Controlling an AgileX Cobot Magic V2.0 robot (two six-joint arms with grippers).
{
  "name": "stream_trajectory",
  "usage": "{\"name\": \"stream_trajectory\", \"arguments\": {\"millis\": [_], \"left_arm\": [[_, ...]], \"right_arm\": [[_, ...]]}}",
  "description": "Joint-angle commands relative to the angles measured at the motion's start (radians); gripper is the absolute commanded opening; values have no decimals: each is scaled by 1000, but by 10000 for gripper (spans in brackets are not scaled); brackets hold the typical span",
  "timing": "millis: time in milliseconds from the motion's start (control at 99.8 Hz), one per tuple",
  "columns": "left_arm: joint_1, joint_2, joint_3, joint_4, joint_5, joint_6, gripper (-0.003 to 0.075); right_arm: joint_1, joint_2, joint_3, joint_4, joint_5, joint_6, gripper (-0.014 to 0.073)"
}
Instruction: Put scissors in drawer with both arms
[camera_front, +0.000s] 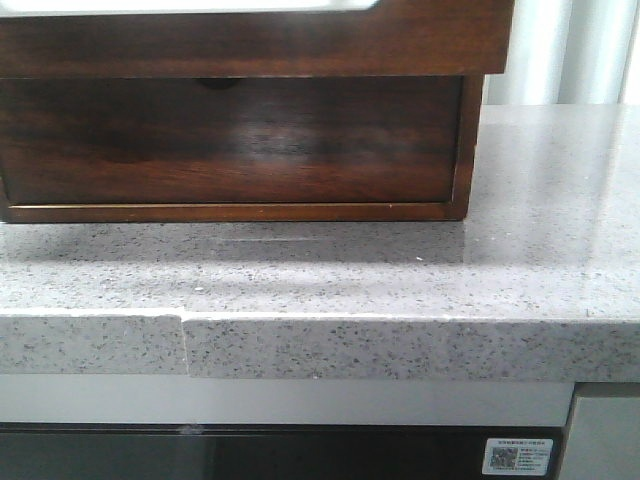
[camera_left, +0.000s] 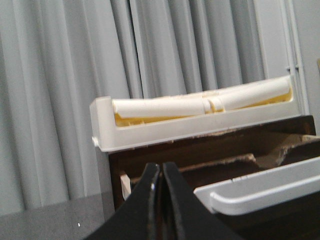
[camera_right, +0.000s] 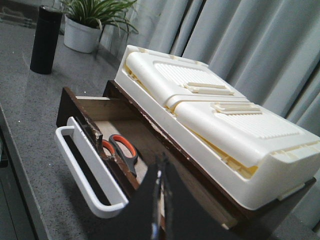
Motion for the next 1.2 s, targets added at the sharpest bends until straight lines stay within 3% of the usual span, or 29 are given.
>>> {"name": "stream_trajectory", "arguments": {"millis": [0, 501, 1192], "left_arm": [[-7, -31, 13, -41, -49, -13, -18], [-7, -31, 103, -47, 0, -13, -18], [-7, -31, 121, -47, 19, -13, -18]], "right_arm": [[0, -96, 70, 13, -102, 9, -70], [-2, -573, 520, 17, -95, 18, -71], [-2, -593, 702, 17, -87, 18, -71]]}}
